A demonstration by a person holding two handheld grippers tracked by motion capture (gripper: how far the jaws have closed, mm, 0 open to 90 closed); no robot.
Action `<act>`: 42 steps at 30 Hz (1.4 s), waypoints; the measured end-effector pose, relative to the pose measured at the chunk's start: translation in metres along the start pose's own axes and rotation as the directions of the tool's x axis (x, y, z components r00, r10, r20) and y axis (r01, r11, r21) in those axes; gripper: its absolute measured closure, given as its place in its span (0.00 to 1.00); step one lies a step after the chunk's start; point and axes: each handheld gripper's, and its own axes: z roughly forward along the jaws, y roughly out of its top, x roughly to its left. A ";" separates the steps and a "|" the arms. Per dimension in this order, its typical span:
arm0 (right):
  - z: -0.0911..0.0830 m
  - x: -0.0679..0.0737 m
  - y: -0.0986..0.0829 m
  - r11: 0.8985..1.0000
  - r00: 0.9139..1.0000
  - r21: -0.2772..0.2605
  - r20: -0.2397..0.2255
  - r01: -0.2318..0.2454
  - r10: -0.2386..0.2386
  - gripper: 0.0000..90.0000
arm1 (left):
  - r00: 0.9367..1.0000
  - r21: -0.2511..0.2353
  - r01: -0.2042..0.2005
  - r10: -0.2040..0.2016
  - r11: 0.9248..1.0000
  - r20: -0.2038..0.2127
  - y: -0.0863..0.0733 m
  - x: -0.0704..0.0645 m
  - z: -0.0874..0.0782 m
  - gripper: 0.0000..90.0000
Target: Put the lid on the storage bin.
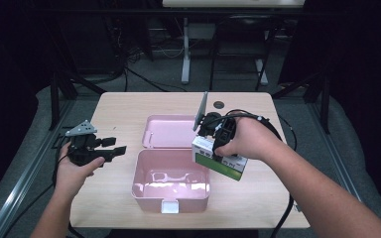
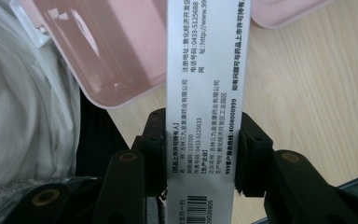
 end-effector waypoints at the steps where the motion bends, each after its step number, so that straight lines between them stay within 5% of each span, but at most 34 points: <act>1: 0.000 0.002 0.002 1.000 1.000 0.000 0.000 0.012 -0.012 0.68 | 1.000 0.005 0.001 -0.001 1.000 0.001 0.000 0.000 0.000 0.45; 15: 0.002 0.033 0.033 0.990 0.990 -0.019 -0.017 0.138 -0.139 0.68 | 1.000 0.006 0.001 -0.001 1.000 0.003 0.000 0.000 -0.001 0.46; 42: 0.021 0.071 0.065 0.946 0.945 -0.017 -0.039 0.325 -0.325 0.68 | 1.000 -0.002 0.006 -0.006 1.000 0.001 0.000 0.002 -0.001 0.46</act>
